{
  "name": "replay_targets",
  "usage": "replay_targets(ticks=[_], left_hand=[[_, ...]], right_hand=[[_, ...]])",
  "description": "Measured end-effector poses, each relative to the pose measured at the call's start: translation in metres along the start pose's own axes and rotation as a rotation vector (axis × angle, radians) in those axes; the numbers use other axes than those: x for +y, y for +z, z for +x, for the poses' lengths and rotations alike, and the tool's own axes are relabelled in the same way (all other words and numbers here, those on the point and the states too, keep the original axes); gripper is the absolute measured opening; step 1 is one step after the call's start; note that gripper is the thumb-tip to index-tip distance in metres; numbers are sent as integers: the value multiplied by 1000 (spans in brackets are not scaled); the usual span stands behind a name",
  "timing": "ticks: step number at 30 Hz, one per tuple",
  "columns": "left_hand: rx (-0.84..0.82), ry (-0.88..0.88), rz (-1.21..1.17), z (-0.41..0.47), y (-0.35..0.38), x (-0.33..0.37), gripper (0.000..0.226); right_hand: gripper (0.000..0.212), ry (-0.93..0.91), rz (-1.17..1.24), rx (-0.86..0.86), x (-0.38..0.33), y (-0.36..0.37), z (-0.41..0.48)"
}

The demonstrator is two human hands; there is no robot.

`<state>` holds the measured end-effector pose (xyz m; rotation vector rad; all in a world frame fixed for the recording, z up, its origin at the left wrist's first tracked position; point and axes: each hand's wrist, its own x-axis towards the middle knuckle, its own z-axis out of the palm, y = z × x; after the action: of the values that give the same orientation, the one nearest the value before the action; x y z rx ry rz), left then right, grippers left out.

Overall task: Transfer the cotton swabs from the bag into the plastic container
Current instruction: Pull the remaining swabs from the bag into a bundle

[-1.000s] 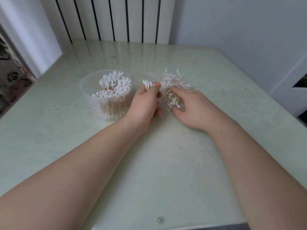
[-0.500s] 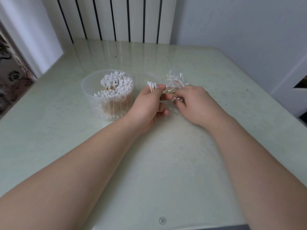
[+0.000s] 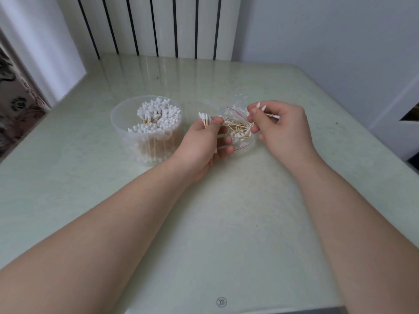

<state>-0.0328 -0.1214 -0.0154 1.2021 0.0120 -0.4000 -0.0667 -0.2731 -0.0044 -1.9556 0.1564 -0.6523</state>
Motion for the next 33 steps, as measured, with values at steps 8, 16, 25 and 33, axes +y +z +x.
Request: replay_targets(ticks=[8,16,25,33], left_hand=[[-182,106,173,1,-5,-8,20],[-304,215,459,-5,-6,-7,27],[-374,93,413,-6,-9,0,18],[-209,49,217,-6,-5,1,29]], right_hand=[[14,214,494,-191,-10,5,-6],[14,149,197,-113,-7,9,-7],[13,80,169,-155,-9,4,-8],[23,86,182,-162,-15,4,-11]])
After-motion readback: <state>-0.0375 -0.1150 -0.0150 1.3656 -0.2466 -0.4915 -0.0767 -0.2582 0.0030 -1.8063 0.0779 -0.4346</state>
